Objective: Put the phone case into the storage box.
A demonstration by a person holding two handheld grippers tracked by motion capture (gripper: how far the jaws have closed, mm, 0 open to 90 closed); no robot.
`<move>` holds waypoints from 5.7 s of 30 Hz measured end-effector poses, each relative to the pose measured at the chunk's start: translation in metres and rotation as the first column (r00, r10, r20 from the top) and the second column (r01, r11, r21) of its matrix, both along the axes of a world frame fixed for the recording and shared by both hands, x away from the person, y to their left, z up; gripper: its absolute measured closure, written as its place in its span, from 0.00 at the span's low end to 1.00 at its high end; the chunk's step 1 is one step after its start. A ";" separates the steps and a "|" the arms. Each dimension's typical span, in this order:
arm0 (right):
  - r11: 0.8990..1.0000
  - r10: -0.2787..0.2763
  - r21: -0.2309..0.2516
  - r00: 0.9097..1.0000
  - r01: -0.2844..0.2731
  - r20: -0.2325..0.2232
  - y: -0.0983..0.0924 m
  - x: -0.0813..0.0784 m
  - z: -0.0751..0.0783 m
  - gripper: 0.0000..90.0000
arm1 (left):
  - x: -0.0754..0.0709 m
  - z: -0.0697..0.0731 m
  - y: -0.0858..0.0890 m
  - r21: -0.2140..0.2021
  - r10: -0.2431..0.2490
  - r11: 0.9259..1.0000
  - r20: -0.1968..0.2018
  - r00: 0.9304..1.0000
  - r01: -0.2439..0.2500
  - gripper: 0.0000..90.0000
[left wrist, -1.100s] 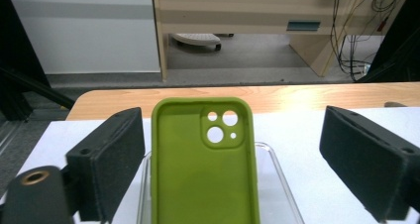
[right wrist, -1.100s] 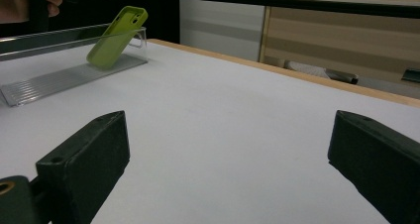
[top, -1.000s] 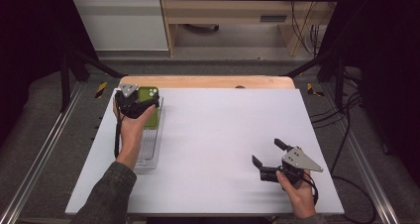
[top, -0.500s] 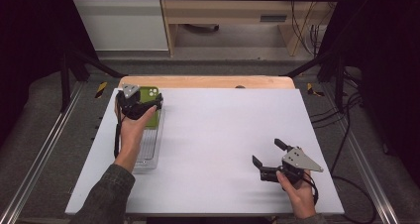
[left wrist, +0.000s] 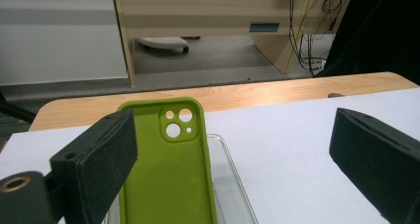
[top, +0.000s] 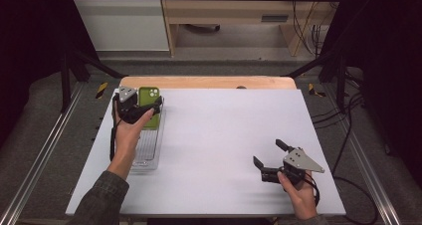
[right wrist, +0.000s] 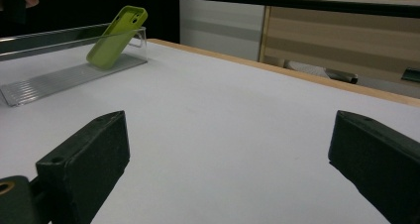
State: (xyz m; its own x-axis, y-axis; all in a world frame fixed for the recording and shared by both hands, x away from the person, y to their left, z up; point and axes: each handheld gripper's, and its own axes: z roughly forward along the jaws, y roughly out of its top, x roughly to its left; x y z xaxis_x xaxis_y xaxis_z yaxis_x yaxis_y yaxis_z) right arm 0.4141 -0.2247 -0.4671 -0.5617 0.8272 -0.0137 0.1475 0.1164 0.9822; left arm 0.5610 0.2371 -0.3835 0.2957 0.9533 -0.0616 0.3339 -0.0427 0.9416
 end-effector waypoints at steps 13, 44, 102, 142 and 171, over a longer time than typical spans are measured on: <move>1.000 0.000 0.002 1.000 0.000 0.005 0.000 0.000 0.000 0.03 | -0.019 0.008 0.004 0.004 -0.032 0.999 0.018 0.999 0.032 0.04; 1.000 -0.001 0.004 1.000 0.001 0.007 -0.001 -0.001 0.001 0.03 | -0.055 0.020 0.022 -0.028 -0.096 0.995 0.071 0.993 0.098 0.03; 1.000 -0.001 0.008 1.000 0.001 0.005 -0.002 -0.001 0.001 0.02 | -0.132 -0.018 0.036 -0.044 -0.177 0.982 0.125 0.976 0.184 0.04; 1.000 -0.003 0.004 1.000 0.003 0.005 -0.002 -0.001 0.001 0.02 | -0.152 -0.049 0.054 -0.003 -0.259 0.964 0.233 0.937 0.267 0.04; 1.000 -0.013 -0.010 1.000 0.013 0.017 -0.005 -0.002 0.001 0.02 | -0.150 -0.071 0.064 -0.005 -0.250 0.966 0.248 0.936 0.259 0.04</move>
State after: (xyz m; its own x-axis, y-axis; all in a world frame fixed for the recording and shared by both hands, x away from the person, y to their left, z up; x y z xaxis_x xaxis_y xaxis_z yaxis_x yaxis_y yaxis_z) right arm 0.4117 -0.2295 -0.4662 -0.5505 0.8343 -0.0315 0.1329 0.1249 0.9832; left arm 0.4113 0.3008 -0.4547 0.5385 0.8426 0.0089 0.0770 -0.0597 0.9952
